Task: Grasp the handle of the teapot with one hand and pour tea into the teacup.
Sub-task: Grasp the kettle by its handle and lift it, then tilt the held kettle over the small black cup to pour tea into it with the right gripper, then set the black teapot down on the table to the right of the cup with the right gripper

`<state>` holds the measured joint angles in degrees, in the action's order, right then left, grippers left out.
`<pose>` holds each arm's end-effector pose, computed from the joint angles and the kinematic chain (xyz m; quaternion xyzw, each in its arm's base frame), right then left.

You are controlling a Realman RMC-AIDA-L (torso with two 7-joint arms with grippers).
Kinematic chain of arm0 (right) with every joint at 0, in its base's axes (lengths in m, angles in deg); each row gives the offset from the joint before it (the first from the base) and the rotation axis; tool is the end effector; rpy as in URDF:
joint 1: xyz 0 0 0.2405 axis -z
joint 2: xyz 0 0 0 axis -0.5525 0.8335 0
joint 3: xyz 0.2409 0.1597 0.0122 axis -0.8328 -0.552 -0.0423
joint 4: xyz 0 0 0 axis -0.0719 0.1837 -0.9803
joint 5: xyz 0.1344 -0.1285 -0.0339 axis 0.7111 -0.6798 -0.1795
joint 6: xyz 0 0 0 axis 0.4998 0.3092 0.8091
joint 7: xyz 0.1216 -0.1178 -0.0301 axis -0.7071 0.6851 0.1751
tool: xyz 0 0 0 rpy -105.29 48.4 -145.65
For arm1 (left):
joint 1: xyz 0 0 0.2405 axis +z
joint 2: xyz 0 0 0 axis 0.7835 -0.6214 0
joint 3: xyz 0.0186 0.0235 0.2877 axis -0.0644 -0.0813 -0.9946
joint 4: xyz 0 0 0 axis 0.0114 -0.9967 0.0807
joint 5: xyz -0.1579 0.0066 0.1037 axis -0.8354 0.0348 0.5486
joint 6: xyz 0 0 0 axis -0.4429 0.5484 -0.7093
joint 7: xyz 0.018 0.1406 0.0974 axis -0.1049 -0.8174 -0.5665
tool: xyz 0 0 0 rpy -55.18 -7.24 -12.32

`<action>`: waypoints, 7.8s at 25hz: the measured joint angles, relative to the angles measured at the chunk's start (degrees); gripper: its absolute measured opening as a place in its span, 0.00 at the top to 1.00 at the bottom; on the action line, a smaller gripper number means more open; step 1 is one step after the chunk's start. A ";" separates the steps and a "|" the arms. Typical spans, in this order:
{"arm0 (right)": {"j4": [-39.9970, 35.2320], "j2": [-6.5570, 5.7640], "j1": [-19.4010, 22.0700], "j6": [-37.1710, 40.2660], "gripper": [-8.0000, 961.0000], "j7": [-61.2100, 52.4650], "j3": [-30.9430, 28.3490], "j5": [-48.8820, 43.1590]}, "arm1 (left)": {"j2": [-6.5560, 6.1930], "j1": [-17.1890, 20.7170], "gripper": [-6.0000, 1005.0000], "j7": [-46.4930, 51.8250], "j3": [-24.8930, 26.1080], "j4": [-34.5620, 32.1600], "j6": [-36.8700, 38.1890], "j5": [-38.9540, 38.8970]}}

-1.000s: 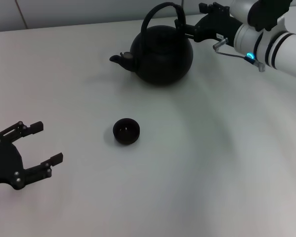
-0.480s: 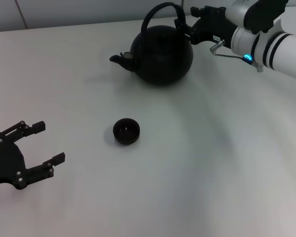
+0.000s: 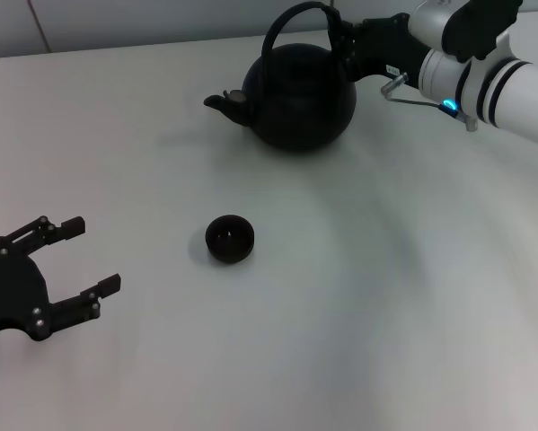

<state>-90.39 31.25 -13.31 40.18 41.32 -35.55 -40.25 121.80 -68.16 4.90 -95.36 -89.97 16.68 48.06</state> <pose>0.2538 0.4746 -0.0567 -0.8594 0.1925 0.1652 0.4440 -0.3224 0.2681 -0.0273 -0.9350 -0.0654 -0.2593 0.2329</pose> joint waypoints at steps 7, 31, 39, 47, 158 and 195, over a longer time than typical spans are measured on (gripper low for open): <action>-0.67 0.01 0.39 1.35 0.90 0.09 -0.54 0.35 | 0.17 -0.16 0.19 0.00 0.08 0.00 -0.23 0.00; -4.96 -0.91 15.15 24.43 0.91 -1.48 0.35 3.14 | 0.61 -0.53 0.19 -0.03 0.07 0.04 -0.53 0.30; -4.98 -0.95 13.06 24.08 0.91 -3.38 0.88 -0.84 | 0.57 -0.62 0.19 0.09 0.07 0.00 -0.53 0.35; -4.93 -0.33 8.77 21.48 0.91 -3.46 0.89 -6.65 | 0.47 -0.65 0.19 0.09 0.08 0.00 -0.53 0.35; -15.14 -1.07 15.47 19.56 0.91 -19.28 5.50 -7.18 | 0.69 -1.92 0.19 -0.53 0.76 -0.09 -1.12 0.45; -15.46 0.26 19.82 23.61 0.35 -11.04 5.17 -2.66 | 0.78 -1.79 0.19 -0.53 0.77 -0.09 -0.78 0.38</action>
<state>-105.85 31.52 6.51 63.80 30.28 -30.38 -42.91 122.58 -69.95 4.37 -94.59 -90.06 15.90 48.44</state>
